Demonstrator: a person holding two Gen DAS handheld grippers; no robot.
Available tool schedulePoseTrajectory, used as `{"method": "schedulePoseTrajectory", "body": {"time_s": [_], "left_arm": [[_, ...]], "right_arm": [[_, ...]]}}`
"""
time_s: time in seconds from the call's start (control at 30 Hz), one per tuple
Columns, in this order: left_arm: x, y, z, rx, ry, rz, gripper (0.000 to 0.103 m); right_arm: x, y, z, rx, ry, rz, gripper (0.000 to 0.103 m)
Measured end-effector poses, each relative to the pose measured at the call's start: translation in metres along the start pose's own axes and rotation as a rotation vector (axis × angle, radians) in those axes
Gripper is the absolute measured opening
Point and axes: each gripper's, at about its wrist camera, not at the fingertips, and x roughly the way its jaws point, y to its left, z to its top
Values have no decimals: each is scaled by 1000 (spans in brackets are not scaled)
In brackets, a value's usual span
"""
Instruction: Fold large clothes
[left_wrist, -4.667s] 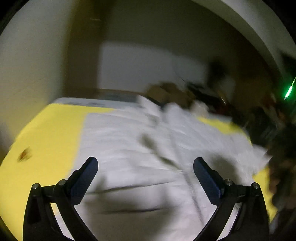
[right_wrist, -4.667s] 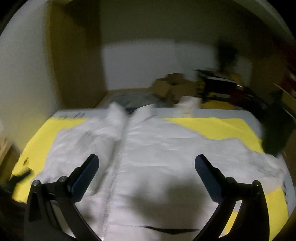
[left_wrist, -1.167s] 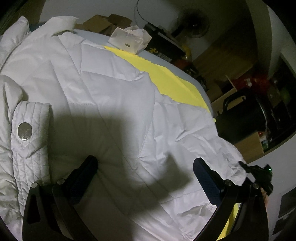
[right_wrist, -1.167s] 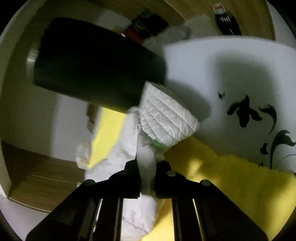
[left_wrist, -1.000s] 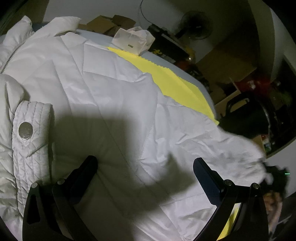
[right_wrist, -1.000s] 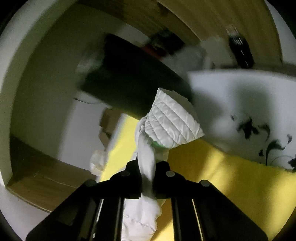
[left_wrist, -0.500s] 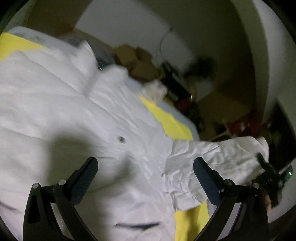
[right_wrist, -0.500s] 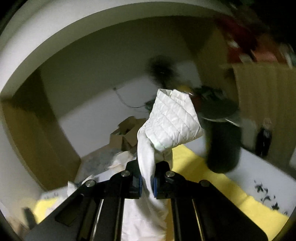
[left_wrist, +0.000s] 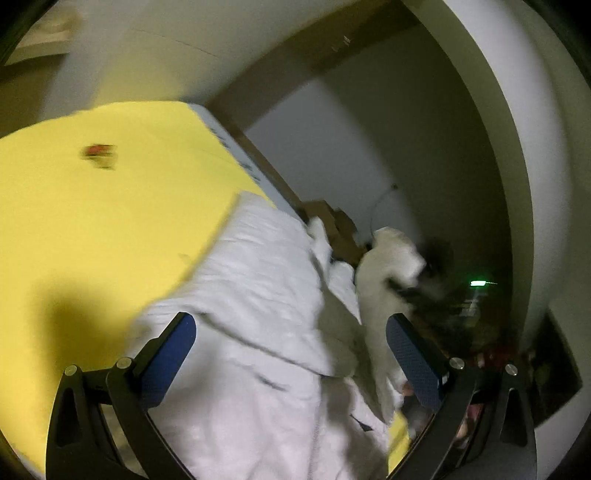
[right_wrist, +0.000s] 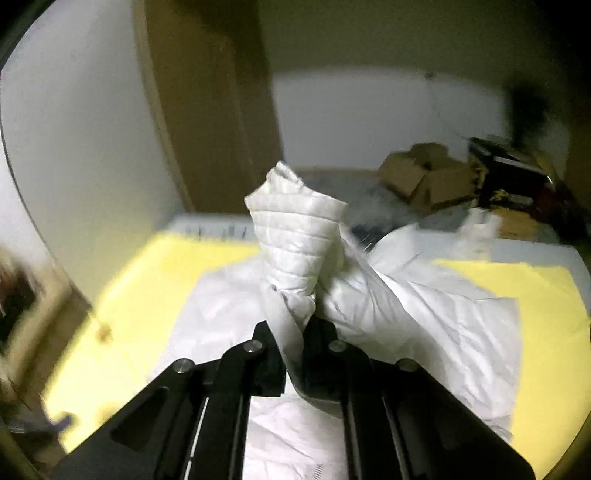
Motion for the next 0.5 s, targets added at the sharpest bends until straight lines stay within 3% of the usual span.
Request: {"method": "schedulePoseTrajectory", "body": {"time_s": [0.1, 0.2, 0.27, 0.33, 0.37, 0.43, 0.5], "left_arm": [[-18, 30, -5, -65, 3, 0, 103], [-25, 49, -10, -96, 25, 9, 103], [-22, 54, -13, -112, 39, 7, 103], [-20, 58, -17, -126, 55, -4, 103], [-16, 58, -18, -130, 63, -12, 103], [-14, 57, -19, -124, 67, -21, 103], [-10, 50, -21, -115, 71, -36, 103]], "right_arm": [[60, 31, -41, -69, 135, -36, 8], [97, 28, -82, -38, 301, -11, 12], [91, 19, -93, -39, 291, 11, 19], [79, 12, -95, -22, 296, 48, 51], [68, 12, -94, 27, 313, 118, 76], [43, 8, -81, 95, 295, 198, 79], [10, 3, -66, 149, 218, 286, 79]]}}
